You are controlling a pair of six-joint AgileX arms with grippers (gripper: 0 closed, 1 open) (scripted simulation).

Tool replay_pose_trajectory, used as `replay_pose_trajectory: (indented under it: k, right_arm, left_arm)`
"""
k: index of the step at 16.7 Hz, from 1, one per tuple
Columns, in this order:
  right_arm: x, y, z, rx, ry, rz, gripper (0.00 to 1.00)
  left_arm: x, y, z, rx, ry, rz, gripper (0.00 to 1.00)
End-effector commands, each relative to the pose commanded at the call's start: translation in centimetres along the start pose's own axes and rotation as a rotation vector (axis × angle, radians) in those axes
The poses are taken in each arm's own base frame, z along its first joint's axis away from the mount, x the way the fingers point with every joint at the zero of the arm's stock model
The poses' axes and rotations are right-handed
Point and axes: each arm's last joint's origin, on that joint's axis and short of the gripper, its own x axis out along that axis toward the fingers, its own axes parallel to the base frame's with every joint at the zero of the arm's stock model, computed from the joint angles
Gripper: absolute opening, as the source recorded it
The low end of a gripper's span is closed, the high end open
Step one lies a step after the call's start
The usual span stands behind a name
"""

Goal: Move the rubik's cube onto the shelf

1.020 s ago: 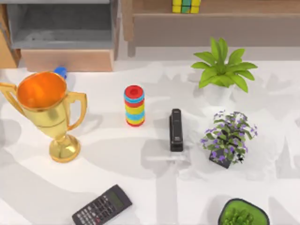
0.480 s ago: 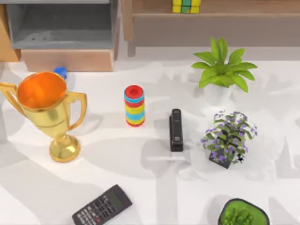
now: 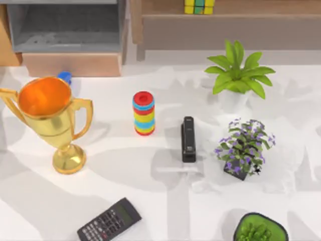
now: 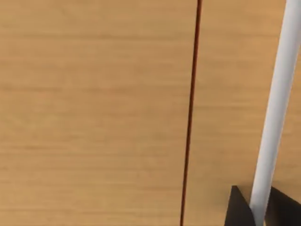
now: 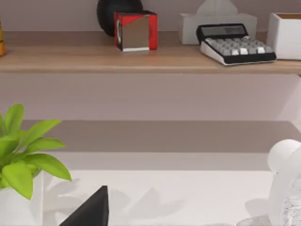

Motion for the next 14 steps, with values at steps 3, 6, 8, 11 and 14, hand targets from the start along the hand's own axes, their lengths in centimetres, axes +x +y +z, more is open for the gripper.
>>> replay_pose_trajectory:
  k: [3,6,8,11,14]
  right_arm:
    - [0.0,0.0,0.0,0.0,0.0,0.0,1.0]
    - [0.0,0.0,0.0,0.0,0.0,0.0,1.0]
    - [0.0,0.0,0.0,0.0,0.0,0.0,1.0]
    - [0.0,0.0,0.0,0.0,0.0,0.0,1.0]
    - [0.0,0.0,0.0,0.0,0.0,0.0,1.0]
  left_arm:
    - [0.0,0.0,0.0,0.0,0.0,0.0,0.6]
    - [0.0,0.0,0.0,0.0,0.0,0.0,0.83]
    - [0.0,0.0,0.0,0.0,0.0,0.0,0.98]
    - [0.0,0.0,0.0,0.0,0.0,0.0,1.0]
    - [0.0,0.0,0.0,0.0,0.0,0.0,1.0]
